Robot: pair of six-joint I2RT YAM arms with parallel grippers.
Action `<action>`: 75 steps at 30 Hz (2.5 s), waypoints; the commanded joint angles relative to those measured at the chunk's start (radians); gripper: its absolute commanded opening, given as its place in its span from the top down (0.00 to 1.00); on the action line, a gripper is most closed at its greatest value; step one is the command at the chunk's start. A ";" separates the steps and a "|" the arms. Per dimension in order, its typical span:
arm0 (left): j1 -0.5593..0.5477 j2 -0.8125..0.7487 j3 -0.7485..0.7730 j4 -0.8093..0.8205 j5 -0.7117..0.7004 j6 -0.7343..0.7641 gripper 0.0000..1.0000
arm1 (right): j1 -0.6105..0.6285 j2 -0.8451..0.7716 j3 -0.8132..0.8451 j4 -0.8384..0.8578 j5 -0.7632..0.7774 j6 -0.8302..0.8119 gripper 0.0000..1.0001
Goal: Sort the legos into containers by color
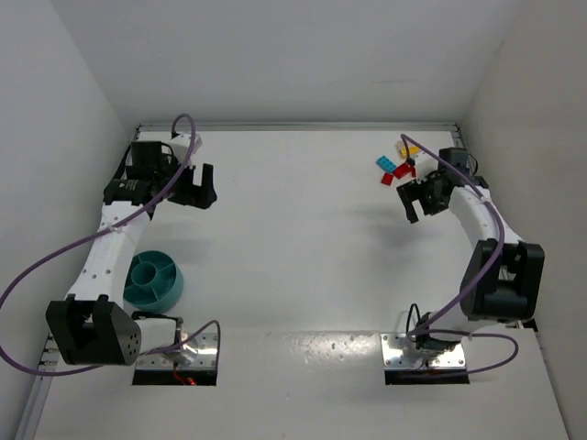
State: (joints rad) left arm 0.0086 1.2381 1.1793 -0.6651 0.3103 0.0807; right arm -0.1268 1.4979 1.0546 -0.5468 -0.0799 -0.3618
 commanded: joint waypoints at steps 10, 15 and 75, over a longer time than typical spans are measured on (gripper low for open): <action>0.048 0.072 0.060 -0.073 0.185 0.047 0.01 | 0.004 0.333 0.271 -0.024 -0.014 -0.140 0.06; 0.057 0.104 0.106 -0.082 0.205 0.047 0.01 | -0.005 0.446 0.399 -0.051 -0.044 -0.178 0.09; 0.131 0.069 0.011 -0.073 0.680 -0.314 0.01 | 0.601 0.315 0.538 0.301 -1.015 0.417 0.91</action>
State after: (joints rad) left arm 0.1329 1.2884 1.1713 -0.7540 0.8776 -0.1936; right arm 0.4381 1.9167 1.6196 -0.3706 -1.0122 0.1059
